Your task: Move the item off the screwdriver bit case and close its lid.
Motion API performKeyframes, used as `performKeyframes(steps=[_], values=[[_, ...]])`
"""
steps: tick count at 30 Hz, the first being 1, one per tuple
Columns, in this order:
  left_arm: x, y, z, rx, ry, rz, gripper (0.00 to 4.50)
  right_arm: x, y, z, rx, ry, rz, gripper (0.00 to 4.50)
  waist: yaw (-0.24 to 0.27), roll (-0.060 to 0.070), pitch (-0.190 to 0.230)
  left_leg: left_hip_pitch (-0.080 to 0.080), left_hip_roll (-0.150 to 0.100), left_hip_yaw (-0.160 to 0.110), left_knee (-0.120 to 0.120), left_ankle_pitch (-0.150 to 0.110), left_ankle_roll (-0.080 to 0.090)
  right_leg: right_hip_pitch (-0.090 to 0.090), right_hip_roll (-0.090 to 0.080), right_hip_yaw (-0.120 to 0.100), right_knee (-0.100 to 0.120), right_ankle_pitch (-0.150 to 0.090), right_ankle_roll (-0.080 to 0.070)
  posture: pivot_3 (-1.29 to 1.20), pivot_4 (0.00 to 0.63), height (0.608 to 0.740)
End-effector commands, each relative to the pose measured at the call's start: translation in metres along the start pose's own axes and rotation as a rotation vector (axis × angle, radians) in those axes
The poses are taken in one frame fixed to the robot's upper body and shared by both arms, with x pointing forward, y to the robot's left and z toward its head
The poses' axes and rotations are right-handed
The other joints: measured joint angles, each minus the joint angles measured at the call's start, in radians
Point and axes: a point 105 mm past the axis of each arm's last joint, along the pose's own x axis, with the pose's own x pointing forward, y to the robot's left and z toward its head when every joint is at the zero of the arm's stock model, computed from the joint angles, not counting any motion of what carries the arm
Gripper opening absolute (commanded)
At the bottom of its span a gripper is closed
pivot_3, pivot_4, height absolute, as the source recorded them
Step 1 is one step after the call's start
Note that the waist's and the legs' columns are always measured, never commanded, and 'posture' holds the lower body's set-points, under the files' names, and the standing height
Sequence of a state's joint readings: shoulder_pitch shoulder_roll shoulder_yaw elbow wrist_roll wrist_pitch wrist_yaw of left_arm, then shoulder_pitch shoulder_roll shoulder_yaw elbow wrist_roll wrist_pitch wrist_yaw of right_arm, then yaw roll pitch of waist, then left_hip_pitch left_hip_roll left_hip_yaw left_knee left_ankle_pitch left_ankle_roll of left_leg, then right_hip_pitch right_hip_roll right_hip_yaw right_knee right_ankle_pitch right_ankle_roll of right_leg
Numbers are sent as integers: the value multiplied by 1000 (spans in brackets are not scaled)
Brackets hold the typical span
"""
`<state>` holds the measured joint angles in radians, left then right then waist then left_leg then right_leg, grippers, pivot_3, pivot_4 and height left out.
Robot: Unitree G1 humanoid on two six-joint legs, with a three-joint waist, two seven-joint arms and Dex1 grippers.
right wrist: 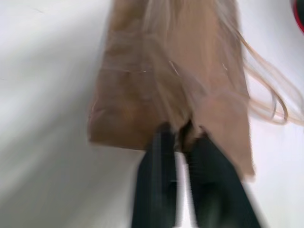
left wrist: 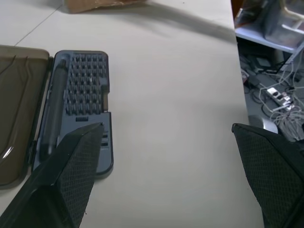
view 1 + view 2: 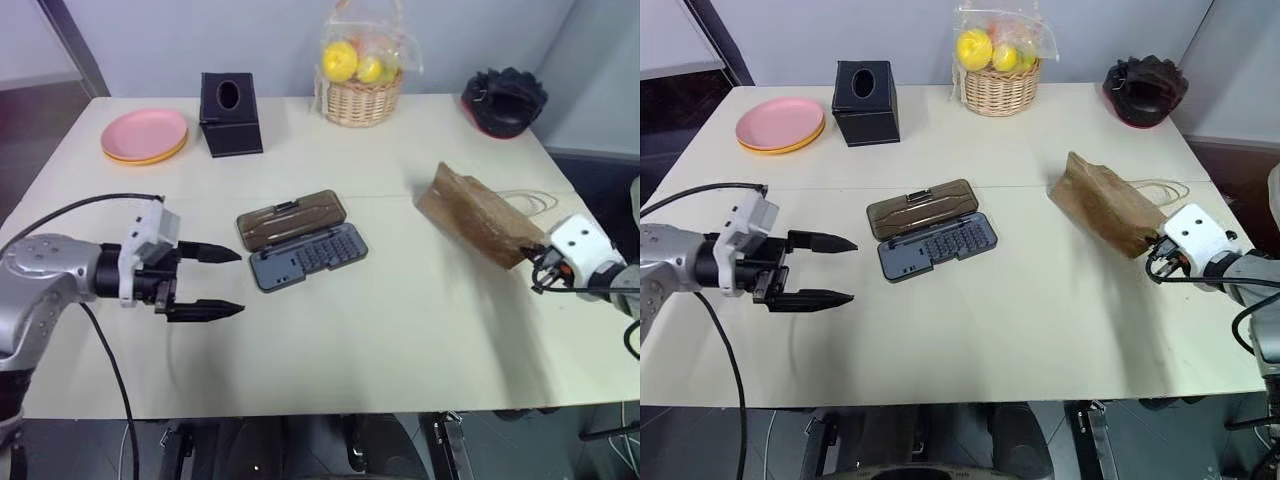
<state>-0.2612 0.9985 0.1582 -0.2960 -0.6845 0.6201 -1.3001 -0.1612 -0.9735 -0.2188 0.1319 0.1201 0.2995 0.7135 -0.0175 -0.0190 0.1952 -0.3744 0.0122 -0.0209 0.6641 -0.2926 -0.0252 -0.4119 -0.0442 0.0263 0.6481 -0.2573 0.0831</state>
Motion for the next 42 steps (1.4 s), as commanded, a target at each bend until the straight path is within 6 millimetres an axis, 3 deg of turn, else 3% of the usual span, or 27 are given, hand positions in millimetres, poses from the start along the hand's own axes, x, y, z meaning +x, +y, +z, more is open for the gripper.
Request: performKeyframes(steps=[1,5,8,10,12,16,20,23,28,34,37,42], values=[[-4,-1,7,34,-16,28,4500,-7,-16,16,1,-48,-48,2427,0,0,0,0,0,0,0,0,0,0,0,0,0,0,0,0,150,740],[-8,2,3,30,-12,73,4500,-18,-17,35,7,-85,11,4467,1,1,0,0,0,0,0,0,0,0,0,0,0,0,0,0,150,740],[-11,13,2,27,-25,124,4500,-37,0,70,20,-195,191,4467,2,2,1,0,1,0,0,0,0,0,0,0,0,0,0,0,150,740],[-10,34,1,43,-27,208,4500,-54,16,96,43,-271,338,4467,4,2,1,0,1,-1,0,0,0,1,0,0,0,0,0,0,150,740],[-9,64,1,66,-30,305,4500,-80,44,124,68,-356,576,4467,9,2,0,1,0,-3,1,0,0,2,1,-2,0,0,0,0,150,740],[0,120,-1,106,12,404,4500,-118,93,157,38,-435,921,4467,19,1,0,0,-1,-5,3,0,0,4,1,-4,0,0,0,0,150,740],[17,155,-9,135,87,424,4500,-115,101,164,14,-445,905,4467,23,0,0,-1,-3,-4,3,0,0,3,-1,-4,-1,1,1,0,150,740],[31,167,-12,124,107,421,4500,-113,100,164,34,-445,870,4467,23,-1,0,-4,-4,-4,3,0,0,1,-2,-3,-2,2,3,0,150,740],[60,175,-25,88,156,442,4500,-119,108,156,49,-427,832,4467,30,-1,0,-19,-4,-5,6,0,1,-14,-2,-3,1,3,5,0,150,740],[83,178,-29,74,176,478,4500,-127,112,153,62,-411,788,4467,30,-1,0,-19,-5,-5,6,0,1,-14,-2,-3,2,3,5,0,150,740],[87,179,-31,79,195,495,3655,-131,112,155,66,-413,769,4500,28,-1,0,-18,-5,-5,8,0,1,-14,-2,-3,3,3,6,0,150,740],[90,176,-37,78,222,474,1200,-133,112,156,75,-412,739,4500,29,-1,0,-18,-4,-5,9,0,1,-13,-2,-3,4,3,6,0,150,740]])
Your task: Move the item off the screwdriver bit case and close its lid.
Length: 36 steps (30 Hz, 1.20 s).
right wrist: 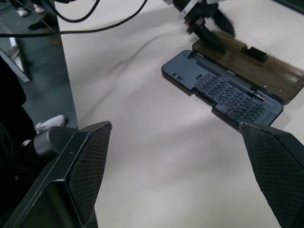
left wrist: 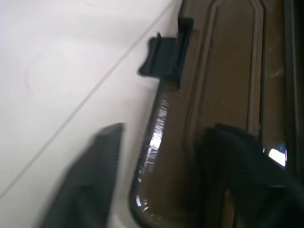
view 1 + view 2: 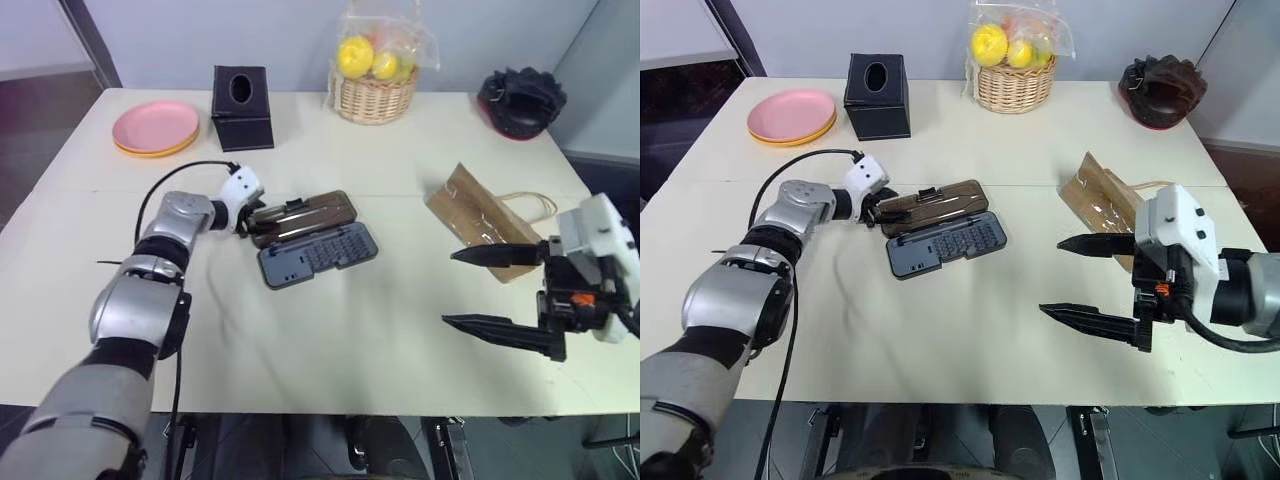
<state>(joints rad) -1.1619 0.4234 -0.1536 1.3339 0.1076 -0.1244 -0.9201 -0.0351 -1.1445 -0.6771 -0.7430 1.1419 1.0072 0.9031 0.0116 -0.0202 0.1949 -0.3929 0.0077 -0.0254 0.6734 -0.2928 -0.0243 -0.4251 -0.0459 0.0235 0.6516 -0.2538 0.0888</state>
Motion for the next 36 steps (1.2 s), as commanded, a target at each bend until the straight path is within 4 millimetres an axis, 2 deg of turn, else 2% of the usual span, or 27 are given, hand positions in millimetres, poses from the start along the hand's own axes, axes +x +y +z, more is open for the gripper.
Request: performKeyframes(steps=[1,2,3,6,14,21,25,30,33,36], values=[[-1,1,2,20,12,-7,627,-4,2,6,-27,-13,-33,4500,1,0,0,0,0,0,0,0,0,0,0,0,0,0,0,0,150,740],[-1,-1,0,20,24,-18,224,-4,2,6,-25,-13,-36,4500,1,0,0,0,0,0,1,0,0,0,0,0,0,0,0,0,150,740],[-1,-2,-4,29,42,-29,86,-4,3,6,-25,-13,-38,4500,3,1,-1,0,0,0,1,0,0,1,0,0,0,0,0,0,150,740],[1,-7,-13,51,80,-49,86,-5,4,7,-27,-14,-43,4500,3,1,-1,-1,0,-2,5,0,1,3,0,-1,0,1,1,0,150,740],[4,-20,-15,39,53,-126,86,-10,0,4,-21,21,-54,4500,2,1,-1,0,0,-1,8,-2,3,5,-1,0,0,1,2,0,150,740],[0,-54,-20,232,77,-410,86,-13,-2,-5,-20,60,-38,4500,2,1,-1,0,0,-1,8,-2,4,6,-1,0,0,1,2,0,150,740],[-2,-76,-17,278,50,-574,86,-11,-3,-8,-21,66,-27,4500,2,1,-1,1,0,-1,8,-2,4,6,-1,0,0,1,2,0,150,740],[-14,-95,-25,333,47,-750,86,-9,-1,-8,-22,64,-14,4500,1,1,-1,1,0,-1,9,-3,5,6,-1,0,-1,1,2,0,150,740],[-16,-99,-29,381,39,-756,86,-8,0,-9,-19,63,-10,4500,0,1,-1,1,0,-1,9,-3,5,6,-1,0,-1,1,2,0,150,740],[-9,-99,-26,412,12,-702,86,-6,5,-19,-17,103,18,4500,1,2,-2,2,0,-1,9,-3,5,7,0,0,-1,1,2,0,150,740]])
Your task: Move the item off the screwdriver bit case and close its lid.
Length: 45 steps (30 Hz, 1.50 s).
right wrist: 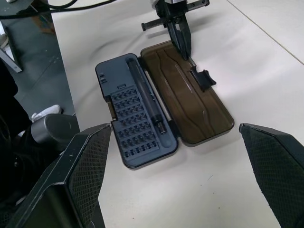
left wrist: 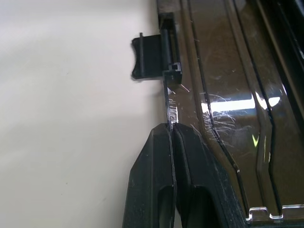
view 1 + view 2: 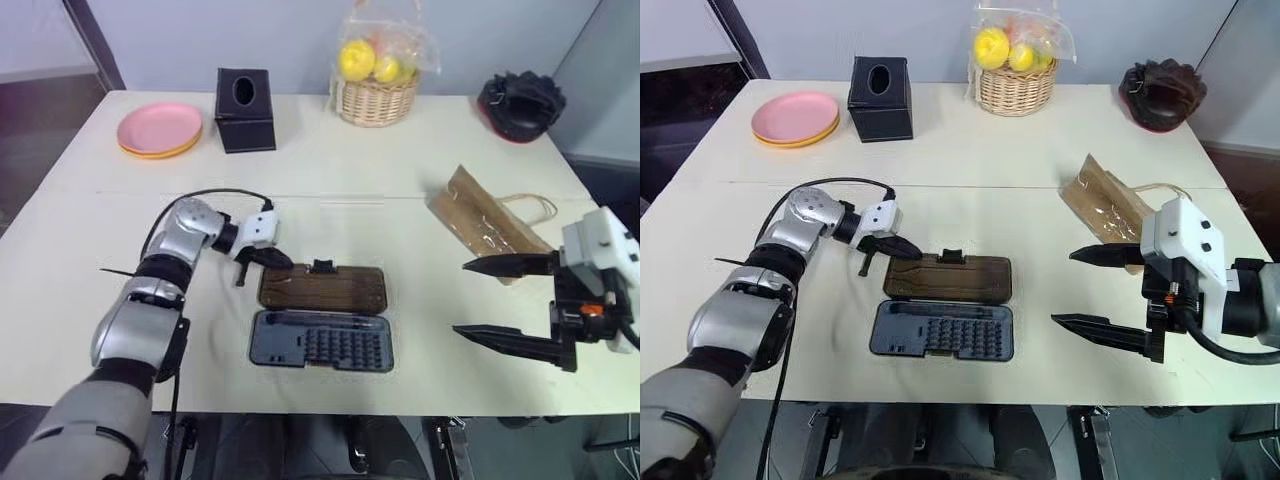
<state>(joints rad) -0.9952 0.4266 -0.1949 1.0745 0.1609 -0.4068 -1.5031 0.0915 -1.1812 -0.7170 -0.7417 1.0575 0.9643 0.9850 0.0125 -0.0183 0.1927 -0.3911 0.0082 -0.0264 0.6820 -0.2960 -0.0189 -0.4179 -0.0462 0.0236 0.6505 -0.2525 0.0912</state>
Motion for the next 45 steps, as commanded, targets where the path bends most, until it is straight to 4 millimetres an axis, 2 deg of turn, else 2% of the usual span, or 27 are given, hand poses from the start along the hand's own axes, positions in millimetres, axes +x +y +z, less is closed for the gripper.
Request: performKeyframes(steps=[1,5,13,19,22,24,26,29,31,34,35,37,39,41,45], values=[[16,-13,-11,-8,44,-62,86,2,4,-5,-30,22,21,4500,1,0,0,1,0,0,0,0,0,1,0,0,0,0,0,0,150,740],[10,-6,-9,-14,50,-27,86,2,2,-4,-42,14,22,4500,1,0,-1,2,-1,0,1,0,1,5,0,0,-2,0,1,0,150,740],[-9,-5,-22,-32,99,27,86,7,-5,-5,-54,7,26,4500,-8,1,-1,5,0,0,1,0,1,6,0,0,-2,1,1,0,150,740],[-20,-1,-16,-58,56,73,86,9,-10,-10,-59,-2,45,4500,-26,1,-1,6,2,0,1,0,1,7,2,0,-1,1,1,0,150,740],[-33,4,-9,-73,18,123,971,10,-14,-12,-60,-3,53,4500,-29,1,-1,6,3,-1,1,0,1,6,3,0,-1,1,1,0,150,740],[-43,7,-6,-66,5,173,1932,12,-16,-13,-61,-3,62,4500,-28,1,-1,5,3,-1,1,0,1,6,3,0,-1,1,1,0,150,740],[-58,10,6,-59,-41,222,2932,14,-17,-14,-63,-3,72,4500,-25,1,-1,5,3,-2,1,0,1,5,3,0,-1,1,1,0,150,740],[-86,4,36,-98,-160,256,2932,18,-19,-14,-67,-10,93,4500,-25,1,0,2,5,-3,1,0,1,3,1,0,-1,1,1,0,150,740],[-100,-17,63,-151,-258,176,2932,24,-22,-14,-71,-12,106,4500,-27,1,0,1,4,-3,2,0,0,2,1,0,-1,1,1,0,150,740],[-102,-61,90,-225,-315,1,2932,36,-28,-14,-78,-17,129,4500,-29,2,0,1,4,-2,1,0,0,2,0,1,-1,1,1,0,150,740],[-97,-77,92,-245,-311,-56,2711,42,-30,-13,-77,-23,137,4500,-31,3,0,1,5,-2,1,0,0,2,0,1,-1,1,1,0,150,740],[-81,-108,83,-257,-243,-142,2091,57,-37,-11,-83,-32,154,4500,-34,5,-1,3,5,-2,1,0,0,2,0,2,-1,0,1,0,150,740],[-67,-128,67,-273,-176,-181,1139,74,-44,-10,-90,-37,166,4500,-36,5,0,4,5,-1,1,0,0,2,1,2,-1,0,1,0,150,740],[-54,-138,51,-299,-140,-167,114,91,-52,-10,-101,-33,172,4500,-31,5,0,4,6,0,1,0,0,2,2,3,-1,0,0,0,150,740],[-39,-147,32,-335,-114,-131,49,123,-67,-11,-138,-7,162,4500,-22,5,0,2,5,0,1,0,0,0,3,2,-1,1,-2,0,150,740]])
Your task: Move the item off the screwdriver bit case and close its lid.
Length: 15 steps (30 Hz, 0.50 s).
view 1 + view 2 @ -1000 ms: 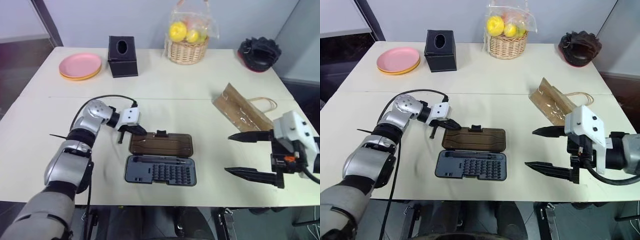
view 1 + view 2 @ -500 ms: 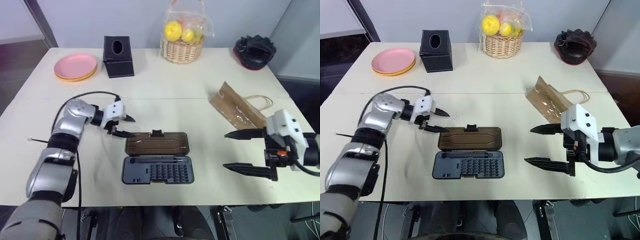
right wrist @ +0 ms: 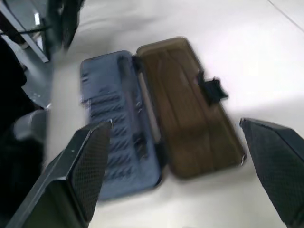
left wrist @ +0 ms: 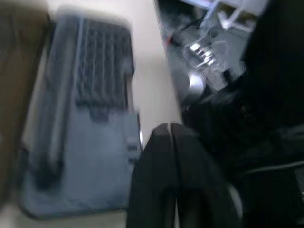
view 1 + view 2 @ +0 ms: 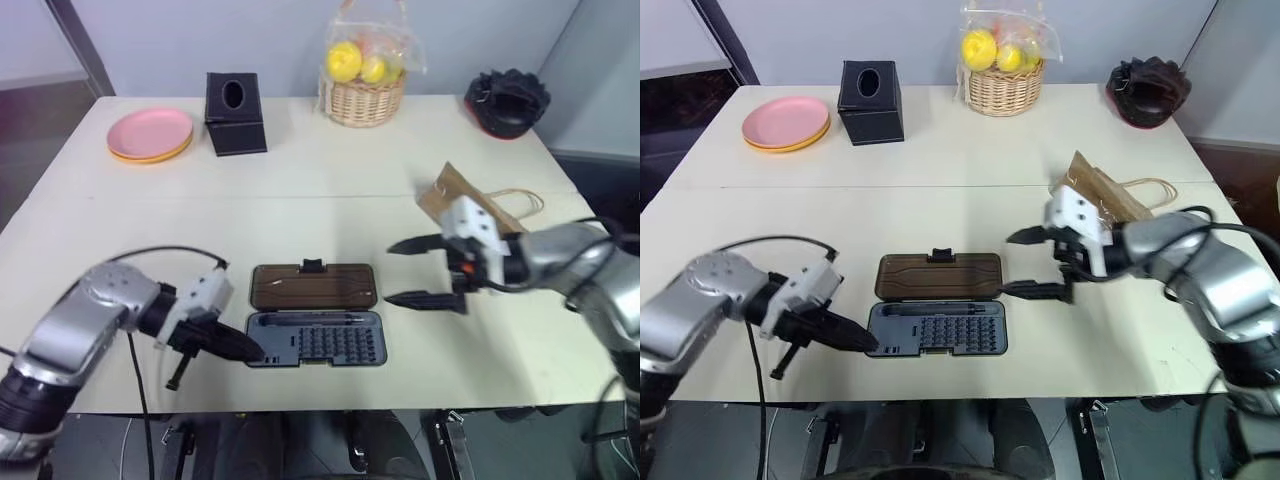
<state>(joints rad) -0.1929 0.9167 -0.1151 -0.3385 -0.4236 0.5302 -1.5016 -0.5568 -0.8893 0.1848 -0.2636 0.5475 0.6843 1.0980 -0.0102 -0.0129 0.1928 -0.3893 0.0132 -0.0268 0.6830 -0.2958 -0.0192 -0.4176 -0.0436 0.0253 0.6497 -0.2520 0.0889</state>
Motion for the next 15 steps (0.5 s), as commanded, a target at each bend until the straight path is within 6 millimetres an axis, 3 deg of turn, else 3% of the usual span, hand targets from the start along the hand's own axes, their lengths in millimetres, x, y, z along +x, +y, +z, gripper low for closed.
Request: performKeyframes(steps=[1,6,15], values=[[5,7,-4,51,15,67,49,15,-18,-1,-51,31,-34,4500,0,0,0,0,0,0,0,0,0,0,0,0,0,0,0,0,150,740],[16,28,-15,55,-1,193,49,38,-35,-8,-63,65,-44,4500,-2,0,0,-2,-2,1,0,0,0,-2,-3,0,0,1,1,0,150,740],[27,26,-25,54,0,205,49,56,-53,-36,-66,144,-89,4500,-3,1,-1,-1,-3,1,0,0,0,-2,-3,0,0,1,1,0,150,740]])
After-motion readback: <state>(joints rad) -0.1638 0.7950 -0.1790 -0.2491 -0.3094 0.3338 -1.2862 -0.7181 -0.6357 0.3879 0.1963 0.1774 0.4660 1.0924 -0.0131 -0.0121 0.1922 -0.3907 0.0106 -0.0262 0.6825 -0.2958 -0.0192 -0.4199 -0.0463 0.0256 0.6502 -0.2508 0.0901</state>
